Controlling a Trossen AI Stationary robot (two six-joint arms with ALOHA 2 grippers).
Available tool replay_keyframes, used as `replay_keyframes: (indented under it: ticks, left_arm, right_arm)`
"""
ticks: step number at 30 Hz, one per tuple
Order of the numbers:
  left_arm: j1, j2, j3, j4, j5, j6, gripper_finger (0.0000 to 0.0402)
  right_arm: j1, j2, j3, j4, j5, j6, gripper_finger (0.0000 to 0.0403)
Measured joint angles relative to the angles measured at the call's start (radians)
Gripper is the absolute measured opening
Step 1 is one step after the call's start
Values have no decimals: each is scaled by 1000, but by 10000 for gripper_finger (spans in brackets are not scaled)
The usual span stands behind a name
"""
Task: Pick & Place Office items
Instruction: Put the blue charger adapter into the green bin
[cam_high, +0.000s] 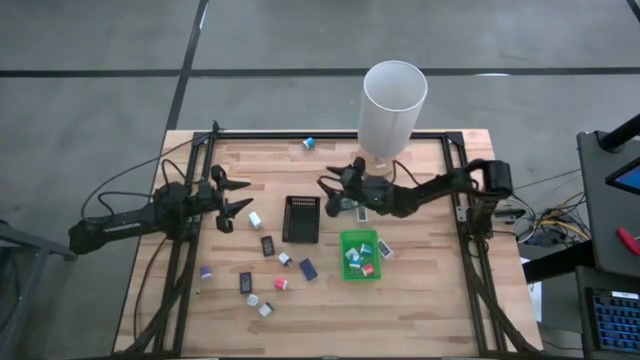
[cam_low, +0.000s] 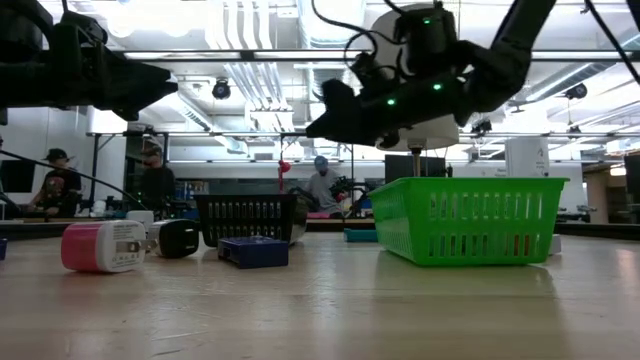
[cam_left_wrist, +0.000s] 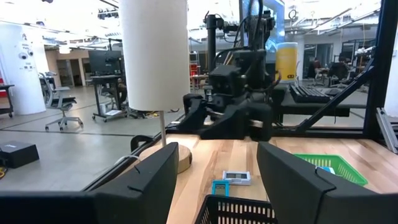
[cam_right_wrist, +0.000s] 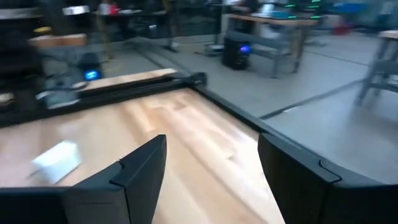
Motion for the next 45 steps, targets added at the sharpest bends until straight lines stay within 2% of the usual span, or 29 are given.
replay_keyframes:
  ticks: [5, 11, 16, 22, 27, 31, 36, 40, 45]
  left_arm:
    - [0, 0, 0, 0, 0, 0, 225]
    - [0, 0, 0, 0, 0, 0, 225]
    - [0, 0, 0, 0, 0, 0, 225]
    - [0, 0, 0, 0, 0, 0, 225]
    - [0, 0, 0, 0, 0, 0, 225]
    - [0, 0, 0, 0, 0, 0, 225]
    - [0, 0, 0, 1, 0, 0, 225]
    - [0, 3, 0, 1, 0, 0, 225]
    - [0, 4, 0, 0, 0, 0, 225]
  right_arm:
    - [-28, 40, 70, -54, 55, -3, 242]
    - [-83, 58, 183, -333, 57, 75, 242]
    - [-112, 116, 246, -343, 56, 83, 242]
    - [-161, 227, 359, -362, 2, 108, 242]
    - [-180, 290, 470, -531, -27, 205, 242]
    - [-170, 227, 502, -603, -200, 227, 242]
    - [-163, 200, 515, -642, -133, 256, 242]
    - [-188, 202, 551, -705, -129, 266, 242]
    - [-237, 202, 645, -939, -140, 347, 242]
